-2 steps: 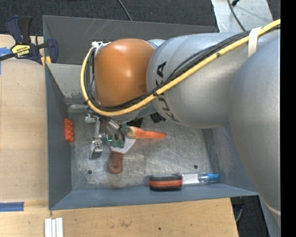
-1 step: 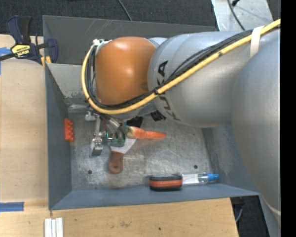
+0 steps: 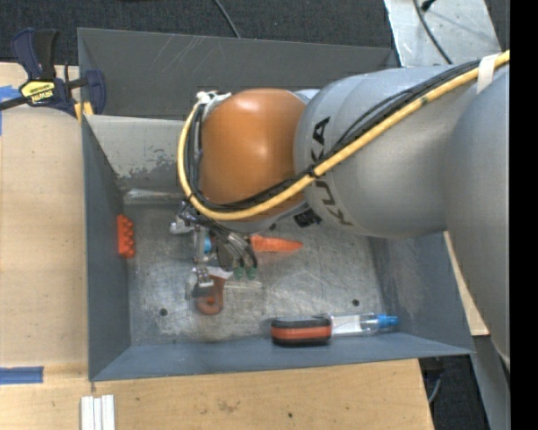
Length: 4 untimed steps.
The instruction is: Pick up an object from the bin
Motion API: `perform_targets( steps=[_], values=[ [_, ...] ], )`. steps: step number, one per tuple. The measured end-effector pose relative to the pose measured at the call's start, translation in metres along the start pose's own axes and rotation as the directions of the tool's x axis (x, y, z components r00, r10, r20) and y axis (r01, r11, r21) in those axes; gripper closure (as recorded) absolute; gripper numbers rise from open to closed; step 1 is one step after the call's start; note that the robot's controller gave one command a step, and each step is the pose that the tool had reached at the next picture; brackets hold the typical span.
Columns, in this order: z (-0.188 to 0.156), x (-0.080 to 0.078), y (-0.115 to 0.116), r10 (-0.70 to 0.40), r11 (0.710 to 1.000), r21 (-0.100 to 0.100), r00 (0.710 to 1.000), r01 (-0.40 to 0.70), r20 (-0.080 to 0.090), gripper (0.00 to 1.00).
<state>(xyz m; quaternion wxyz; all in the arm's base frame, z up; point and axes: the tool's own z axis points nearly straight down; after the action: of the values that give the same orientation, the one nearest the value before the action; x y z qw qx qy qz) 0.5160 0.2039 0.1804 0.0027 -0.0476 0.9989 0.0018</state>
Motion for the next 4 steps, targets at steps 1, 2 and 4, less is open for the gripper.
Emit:
perform_targets(
  steps=[1,2,4],
  values=[
    [0.044,0.01,-0.028,0.057,0.998,0.004,0.998,-0.057,-0.002,0.0],
    [0.046,-0.003,-0.043,0.049,0.999,0.003,0.999,-0.049,-0.005,0.0],
    [0.091,-0.006,-0.069,-0.296,0.955,0.001,0.955,0.296,-0.001,0.0]
  ],
)
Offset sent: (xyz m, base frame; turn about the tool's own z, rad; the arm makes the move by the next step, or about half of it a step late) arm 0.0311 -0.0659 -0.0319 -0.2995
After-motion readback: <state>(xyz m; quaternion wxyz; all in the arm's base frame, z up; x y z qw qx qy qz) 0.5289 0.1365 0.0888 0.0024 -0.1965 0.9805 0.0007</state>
